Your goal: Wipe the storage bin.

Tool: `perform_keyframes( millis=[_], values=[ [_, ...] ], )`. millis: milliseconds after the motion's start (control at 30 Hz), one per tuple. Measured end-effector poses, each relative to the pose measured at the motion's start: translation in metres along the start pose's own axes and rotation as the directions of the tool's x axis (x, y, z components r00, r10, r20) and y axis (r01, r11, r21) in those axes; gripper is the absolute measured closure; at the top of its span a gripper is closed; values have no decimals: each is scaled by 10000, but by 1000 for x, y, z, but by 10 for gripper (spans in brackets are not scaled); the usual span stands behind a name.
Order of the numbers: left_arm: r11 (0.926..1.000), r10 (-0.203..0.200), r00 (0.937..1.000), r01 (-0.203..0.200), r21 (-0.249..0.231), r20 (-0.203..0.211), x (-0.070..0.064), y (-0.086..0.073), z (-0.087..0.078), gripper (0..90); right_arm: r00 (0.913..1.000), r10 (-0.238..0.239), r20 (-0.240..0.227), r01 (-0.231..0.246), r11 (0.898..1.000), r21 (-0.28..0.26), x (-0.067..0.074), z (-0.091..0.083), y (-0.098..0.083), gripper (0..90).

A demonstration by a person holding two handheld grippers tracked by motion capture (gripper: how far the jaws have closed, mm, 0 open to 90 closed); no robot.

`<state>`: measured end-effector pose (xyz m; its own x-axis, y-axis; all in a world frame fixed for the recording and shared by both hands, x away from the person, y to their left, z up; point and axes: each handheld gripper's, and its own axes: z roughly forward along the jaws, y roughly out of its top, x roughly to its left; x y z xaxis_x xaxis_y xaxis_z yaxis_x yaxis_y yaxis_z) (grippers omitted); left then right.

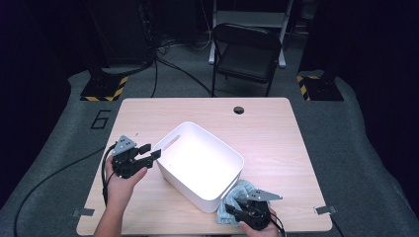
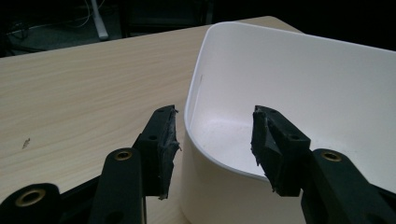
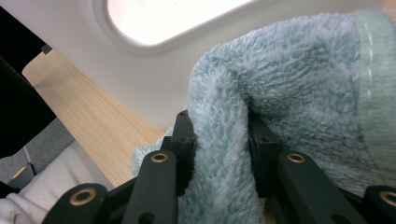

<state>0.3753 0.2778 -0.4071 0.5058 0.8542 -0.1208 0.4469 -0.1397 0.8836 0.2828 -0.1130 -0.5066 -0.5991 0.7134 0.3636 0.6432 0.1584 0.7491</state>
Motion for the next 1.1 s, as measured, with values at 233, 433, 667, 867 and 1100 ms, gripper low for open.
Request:
perform_keyframes(
  millis=[233,433,667,867,1100],
  values=[
    [9998,-115,9998,118,154,-161,8,-3,12,500,10000,54,33,-53,9999,-107,1,-3,-2,689],
    [9994,-322,9995,322,127,9,10,-2,20,545,9999,29,96,-28,9999,-120,2,-4,-3,687],
    [9991,-170,9998,168,396,55,7,-3,28,605,10000,-54,21,55,9999,-124,8,-2,-4,685],
    [9987,24,9997,-11,515,-256,1,-4,22,685,9997,-243,33,244,9997,-76,11,2,-4,684],
    [9982,-226,9984,254,540,-522,0,-10,9,719,9996,-272,-24,272,9996,-57,9,5,0,683]
  ],
)
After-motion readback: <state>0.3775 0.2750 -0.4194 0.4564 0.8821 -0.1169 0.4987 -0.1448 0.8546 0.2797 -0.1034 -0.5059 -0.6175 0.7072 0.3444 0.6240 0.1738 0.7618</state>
